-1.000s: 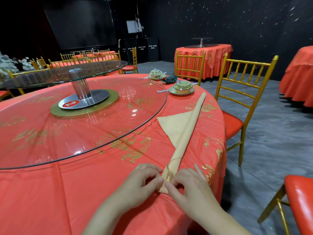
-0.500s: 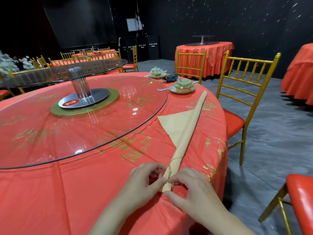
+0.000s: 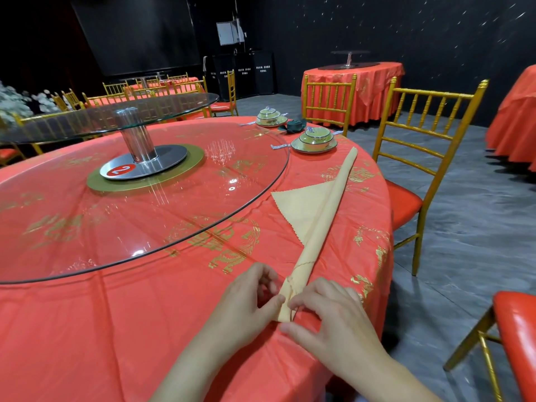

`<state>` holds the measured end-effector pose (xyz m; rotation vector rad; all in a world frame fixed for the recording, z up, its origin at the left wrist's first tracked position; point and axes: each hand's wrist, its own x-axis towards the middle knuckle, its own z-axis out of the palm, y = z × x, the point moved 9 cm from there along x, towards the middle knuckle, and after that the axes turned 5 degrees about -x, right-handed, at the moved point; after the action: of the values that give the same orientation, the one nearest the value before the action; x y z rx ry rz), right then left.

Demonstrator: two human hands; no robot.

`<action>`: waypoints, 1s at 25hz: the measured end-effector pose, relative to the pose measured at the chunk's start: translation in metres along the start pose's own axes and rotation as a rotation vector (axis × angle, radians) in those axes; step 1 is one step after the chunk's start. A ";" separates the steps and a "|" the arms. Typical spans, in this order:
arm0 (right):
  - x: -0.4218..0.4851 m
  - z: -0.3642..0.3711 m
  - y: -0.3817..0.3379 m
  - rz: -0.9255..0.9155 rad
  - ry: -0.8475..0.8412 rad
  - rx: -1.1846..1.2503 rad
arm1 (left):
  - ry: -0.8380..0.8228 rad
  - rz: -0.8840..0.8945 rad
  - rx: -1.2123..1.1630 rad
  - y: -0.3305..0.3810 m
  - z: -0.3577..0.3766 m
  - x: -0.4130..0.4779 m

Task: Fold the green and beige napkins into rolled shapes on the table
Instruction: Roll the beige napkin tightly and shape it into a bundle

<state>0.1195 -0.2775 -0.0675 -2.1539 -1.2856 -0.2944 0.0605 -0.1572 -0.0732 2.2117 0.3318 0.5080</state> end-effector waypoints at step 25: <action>-0.008 -0.006 0.003 -0.065 0.016 0.069 | -0.159 0.030 0.305 -0.001 0.016 -0.007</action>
<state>0.1191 -0.2877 -0.0680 -2.0511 -1.3397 -0.2891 0.0616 -0.1699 -0.0847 2.5379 0.3086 0.3092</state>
